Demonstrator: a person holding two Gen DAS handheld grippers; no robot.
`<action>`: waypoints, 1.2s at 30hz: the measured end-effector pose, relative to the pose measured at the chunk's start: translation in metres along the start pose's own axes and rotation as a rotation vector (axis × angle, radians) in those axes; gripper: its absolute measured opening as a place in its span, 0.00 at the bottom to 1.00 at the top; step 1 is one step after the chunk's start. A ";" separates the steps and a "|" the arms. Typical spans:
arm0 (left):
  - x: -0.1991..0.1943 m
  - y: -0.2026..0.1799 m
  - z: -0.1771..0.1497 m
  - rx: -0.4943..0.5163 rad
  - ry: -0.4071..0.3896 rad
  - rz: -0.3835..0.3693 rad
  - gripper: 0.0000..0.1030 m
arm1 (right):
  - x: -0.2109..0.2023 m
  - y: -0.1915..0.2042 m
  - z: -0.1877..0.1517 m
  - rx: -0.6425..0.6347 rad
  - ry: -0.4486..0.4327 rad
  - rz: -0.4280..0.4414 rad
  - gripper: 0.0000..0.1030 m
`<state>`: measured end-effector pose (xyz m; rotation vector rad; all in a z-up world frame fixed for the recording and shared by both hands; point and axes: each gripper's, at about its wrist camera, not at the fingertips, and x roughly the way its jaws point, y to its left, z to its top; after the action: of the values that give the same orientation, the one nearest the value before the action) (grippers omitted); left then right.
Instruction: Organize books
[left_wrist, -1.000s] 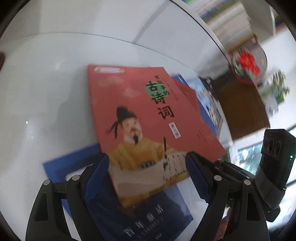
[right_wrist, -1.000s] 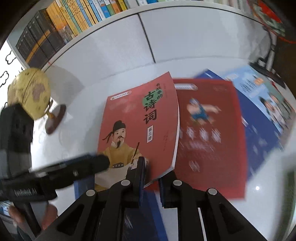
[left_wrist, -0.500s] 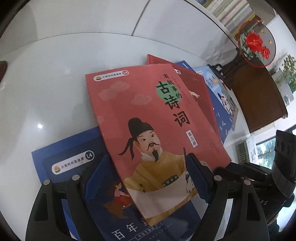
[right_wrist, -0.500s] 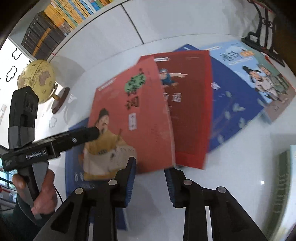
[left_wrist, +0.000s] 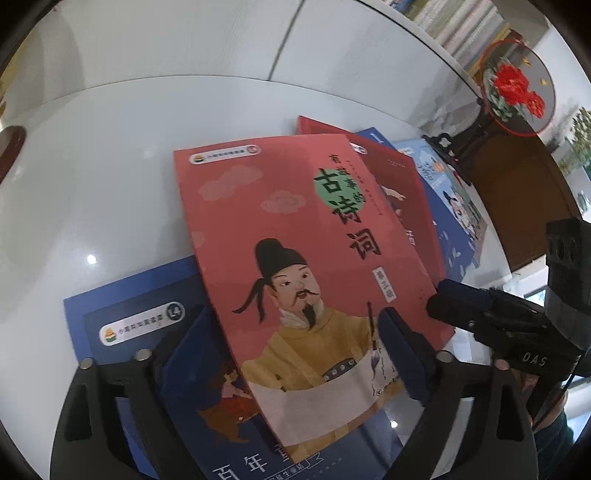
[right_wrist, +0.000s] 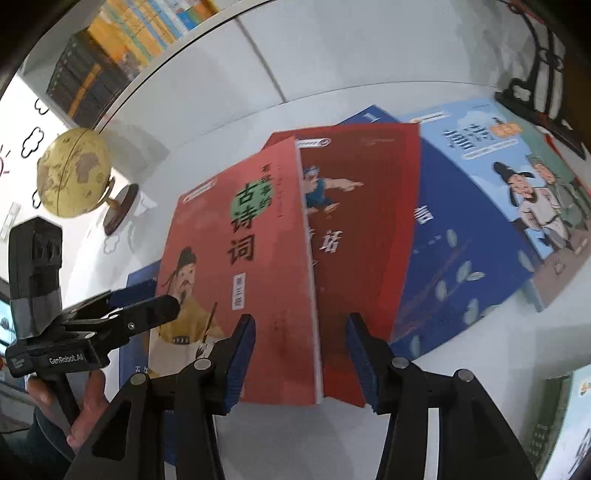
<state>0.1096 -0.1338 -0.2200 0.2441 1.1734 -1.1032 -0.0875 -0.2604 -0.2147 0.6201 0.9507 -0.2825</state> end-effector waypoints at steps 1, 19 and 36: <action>0.001 -0.001 0.000 0.001 -0.004 -0.005 0.93 | 0.001 0.002 -0.001 -0.002 0.002 0.034 0.49; -0.003 0.038 0.006 -0.214 -0.040 -0.242 0.98 | 0.012 -0.049 -0.029 0.367 0.102 0.526 0.47; 0.009 0.024 0.028 -0.077 0.001 -0.153 0.98 | 0.026 -0.037 -0.031 0.371 0.120 0.505 0.44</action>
<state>0.1453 -0.1460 -0.2243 0.0969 1.2490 -1.1880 -0.1115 -0.2697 -0.2634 1.2030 0.8276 0.0347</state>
